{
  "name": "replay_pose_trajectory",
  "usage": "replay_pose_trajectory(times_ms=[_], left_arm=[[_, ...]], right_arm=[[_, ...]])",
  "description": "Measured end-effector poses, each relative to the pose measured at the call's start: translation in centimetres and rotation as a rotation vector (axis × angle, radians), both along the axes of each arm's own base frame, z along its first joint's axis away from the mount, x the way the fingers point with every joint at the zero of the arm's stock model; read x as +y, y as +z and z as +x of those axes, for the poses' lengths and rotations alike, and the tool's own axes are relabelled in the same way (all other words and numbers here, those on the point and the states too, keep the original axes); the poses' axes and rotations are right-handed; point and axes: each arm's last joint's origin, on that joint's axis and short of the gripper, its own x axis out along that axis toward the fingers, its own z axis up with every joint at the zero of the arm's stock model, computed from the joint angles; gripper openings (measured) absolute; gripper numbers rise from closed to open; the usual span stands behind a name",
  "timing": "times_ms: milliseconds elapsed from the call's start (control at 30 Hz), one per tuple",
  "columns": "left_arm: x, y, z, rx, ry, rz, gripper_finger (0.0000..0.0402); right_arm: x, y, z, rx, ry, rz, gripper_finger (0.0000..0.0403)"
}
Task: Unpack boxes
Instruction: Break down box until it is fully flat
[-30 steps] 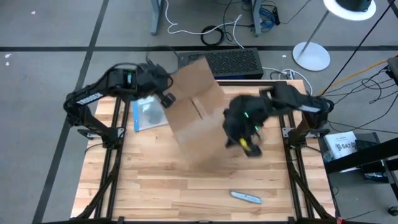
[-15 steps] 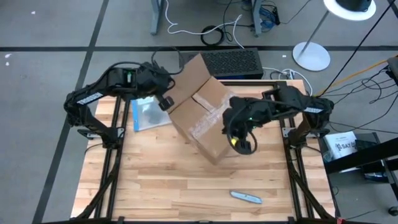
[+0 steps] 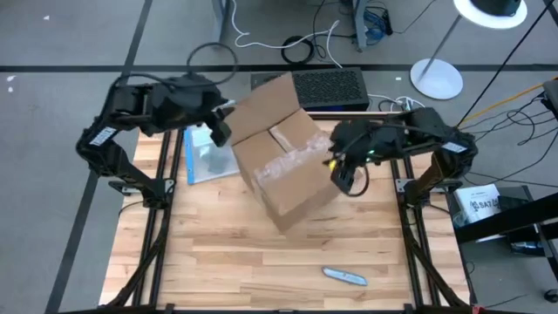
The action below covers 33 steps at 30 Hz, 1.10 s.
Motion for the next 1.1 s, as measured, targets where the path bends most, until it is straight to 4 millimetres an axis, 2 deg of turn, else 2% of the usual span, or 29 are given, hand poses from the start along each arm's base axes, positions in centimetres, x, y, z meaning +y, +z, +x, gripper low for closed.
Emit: replay_pose_trajectory(times_ms=[133,233,367,467,533,700,867,967,1100], left_arm=[[-1.1,1.3,-0.7,-0.102,-0.09,-0.077,0.0169],[-2.8,1.8,-0.2,-0.178,-0.314,-0.189,0.0174],[-5.2,1.1,1.9,-0.151,-0.489,-0.253,0.0175],[-6.3,-0.2,3.7,-0.066,-0.511,-0.262,0.0175],[-6.3,-1.5,4.9,0.025,-0.475,-0.256,0.0175],[-3.8,-5.2,7.8,0.297,-0.246,-0.187,0.0174],[-0.7,-6.8,9.4,0.355,-0.144,-0.227,0.0148],[1.1,-8.1,10.7,0.392,-0.135,-0.307,0.0127],[2.4,-9.6,12.1,0.438,-0.162,-0.359,0.0104]], right_arm=[[-0.6,0.6,-1.9,-0.077,-0.183,0.041,0.0168],[-0.8,0.0,-2.9,-0.081,-0.265,0.071,0.0157],[-0.9,-2.5,-3.8,-0.013,-0.355,0.113,0.015],[-1.1,-5.1,-4.7,0.058,-0.427,0.131,0.015],[-1.2,-6.7,-5.5,0.09,-0.48,0.135,0.0151],[-1.8,-9.2,-8.1,0.068,-0.629,0.106,0.015],[-2.9,-11.7,-10.0,0.065,-0.754,0.101,0.0142],[-3.0,-13.6,-9.4,0.041,-0.747,0.17,0.0139],[-2.5,-15.3,-7.1,-0.07,-0.635,0.262,0.0139]])
